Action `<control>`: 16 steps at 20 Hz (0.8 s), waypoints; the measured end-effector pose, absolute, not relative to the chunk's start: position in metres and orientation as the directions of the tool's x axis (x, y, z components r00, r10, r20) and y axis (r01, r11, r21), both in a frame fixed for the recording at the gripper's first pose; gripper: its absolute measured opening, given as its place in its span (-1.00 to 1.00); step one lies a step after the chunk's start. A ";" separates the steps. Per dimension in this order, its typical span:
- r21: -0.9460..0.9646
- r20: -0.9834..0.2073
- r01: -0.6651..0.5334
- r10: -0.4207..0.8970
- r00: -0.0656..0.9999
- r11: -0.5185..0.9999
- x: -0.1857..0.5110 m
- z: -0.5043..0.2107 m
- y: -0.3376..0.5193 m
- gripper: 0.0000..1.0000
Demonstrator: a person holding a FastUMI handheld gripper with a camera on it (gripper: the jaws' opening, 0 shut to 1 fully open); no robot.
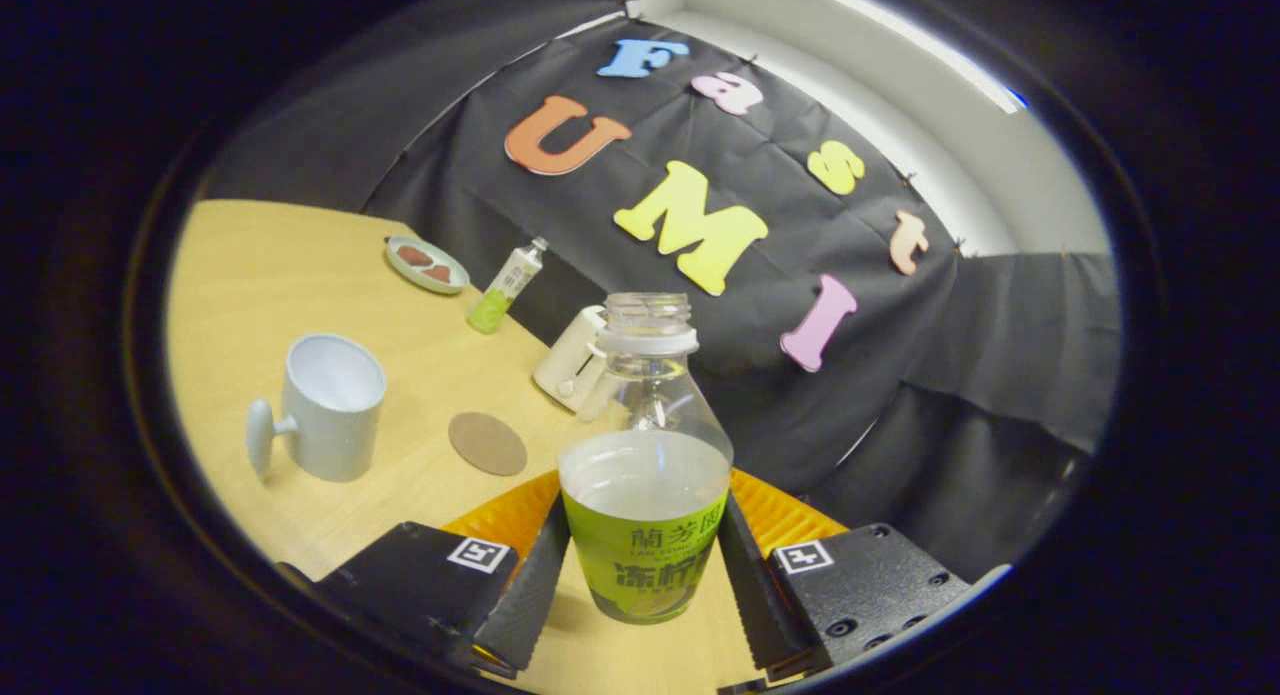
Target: Take the bottle from table, then pour the juice into the cup, finally place the bottle on the coaster
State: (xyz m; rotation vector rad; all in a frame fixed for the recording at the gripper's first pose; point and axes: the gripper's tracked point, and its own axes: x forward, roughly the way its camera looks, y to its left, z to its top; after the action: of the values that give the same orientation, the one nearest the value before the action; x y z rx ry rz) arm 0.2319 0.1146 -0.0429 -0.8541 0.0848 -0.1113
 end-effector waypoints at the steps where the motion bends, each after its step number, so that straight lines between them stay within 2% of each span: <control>1: -0.782 -0.017 0.069 -0.132 0.991 0.620 0.232 -0.042 0.118 0.63; 6: -0.868 0.040 0.105 -0.144 0.989 0.485 0.232 -0.037 0.134 0.63; 11: -0.948 0.125 0.155 -0.123 0.985 0.278 0.228 -0.021 0.152 0.63; 16: -0.976 0.131 0.148 -0.109 0.985 0.160 0.231 -0.015 0.163 0.63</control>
State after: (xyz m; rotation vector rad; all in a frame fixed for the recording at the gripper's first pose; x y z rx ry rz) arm 0.2307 0.1632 -0.0152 -1.3985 -0.0329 -0.1835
